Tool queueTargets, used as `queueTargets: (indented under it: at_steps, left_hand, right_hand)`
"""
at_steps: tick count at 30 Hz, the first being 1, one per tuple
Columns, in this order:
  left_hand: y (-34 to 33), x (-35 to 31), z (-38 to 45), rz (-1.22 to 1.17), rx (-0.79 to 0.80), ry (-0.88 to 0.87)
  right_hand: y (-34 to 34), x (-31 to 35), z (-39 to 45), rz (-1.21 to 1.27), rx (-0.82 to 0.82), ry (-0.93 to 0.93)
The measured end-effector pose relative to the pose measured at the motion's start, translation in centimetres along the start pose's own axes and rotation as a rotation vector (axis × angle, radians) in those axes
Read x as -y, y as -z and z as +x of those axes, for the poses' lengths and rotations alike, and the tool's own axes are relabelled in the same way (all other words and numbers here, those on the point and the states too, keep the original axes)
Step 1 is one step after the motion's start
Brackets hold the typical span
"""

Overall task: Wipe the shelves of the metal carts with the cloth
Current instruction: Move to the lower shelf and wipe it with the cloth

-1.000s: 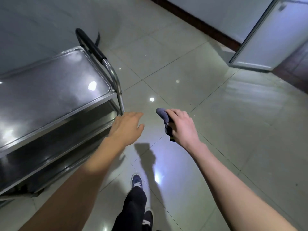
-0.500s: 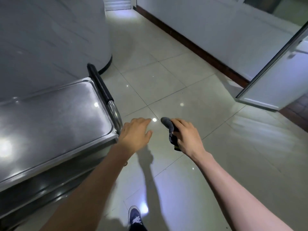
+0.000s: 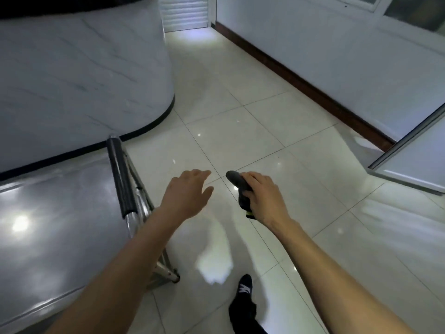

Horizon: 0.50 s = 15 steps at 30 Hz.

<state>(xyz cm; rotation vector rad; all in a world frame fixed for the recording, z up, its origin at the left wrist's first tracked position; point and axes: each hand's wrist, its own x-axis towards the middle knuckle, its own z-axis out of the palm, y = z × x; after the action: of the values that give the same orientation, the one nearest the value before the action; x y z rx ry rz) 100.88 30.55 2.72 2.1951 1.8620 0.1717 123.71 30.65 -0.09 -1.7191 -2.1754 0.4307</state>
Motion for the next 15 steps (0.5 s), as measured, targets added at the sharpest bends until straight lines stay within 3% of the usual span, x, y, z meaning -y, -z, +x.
queueTargets:
  at_steps: [6,15]
  left_hand:
    - [0.8,0.0,9.5,-0.009,-0.001,0.172]
    - [1.7,5.2,19.4,-0.036,-0.049,0.407]
  right_hand:
    - [0.9,-3.8,11.8,-0.006,0.008,0.157]
    - [-0.4,-2.0,28.2,0.011,0.122,0.418]
